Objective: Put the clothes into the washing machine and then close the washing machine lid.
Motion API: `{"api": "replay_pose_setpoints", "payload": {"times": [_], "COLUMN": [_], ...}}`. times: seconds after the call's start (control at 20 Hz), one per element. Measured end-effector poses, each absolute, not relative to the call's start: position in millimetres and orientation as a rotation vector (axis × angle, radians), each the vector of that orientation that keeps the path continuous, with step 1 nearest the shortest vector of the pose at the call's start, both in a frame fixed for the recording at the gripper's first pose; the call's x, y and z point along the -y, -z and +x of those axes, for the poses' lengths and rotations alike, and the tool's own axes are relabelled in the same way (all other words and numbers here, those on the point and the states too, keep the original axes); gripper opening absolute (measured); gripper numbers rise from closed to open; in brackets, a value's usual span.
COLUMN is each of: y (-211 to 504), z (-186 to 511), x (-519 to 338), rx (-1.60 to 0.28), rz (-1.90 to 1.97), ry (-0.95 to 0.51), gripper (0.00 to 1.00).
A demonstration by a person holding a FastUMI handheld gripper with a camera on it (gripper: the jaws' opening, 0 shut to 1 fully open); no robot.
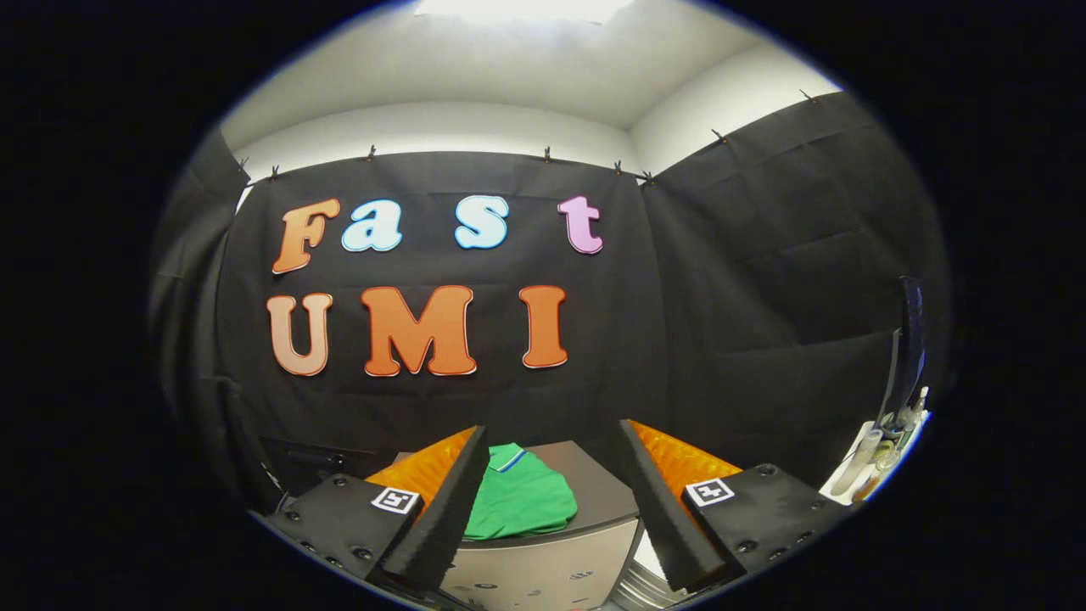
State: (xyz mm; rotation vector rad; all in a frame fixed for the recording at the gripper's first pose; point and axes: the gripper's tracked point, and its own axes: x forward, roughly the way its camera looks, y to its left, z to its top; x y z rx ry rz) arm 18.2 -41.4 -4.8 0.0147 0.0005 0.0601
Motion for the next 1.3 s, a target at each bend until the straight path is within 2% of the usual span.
{"api": "replay_pose_setpoints", "payload": {"times": [0.2, 0.45, 0.9, 1.3], "y": [4.8, 8.6, 29.7, 66.0], "z": [26.8, 51.0, 162.2, 210.9], "x": [33.0, 0.7, -55.4, -103.2], "rx": [-0.011, -0.043, -0.286, -0.471], "rz": [0.067, -0.029, 0.009, -0.123], "ry": [-0.032, -0.105, -0.201, -0.233], "gripper": [0.98, 0.98, 0.98, 0.98]}}
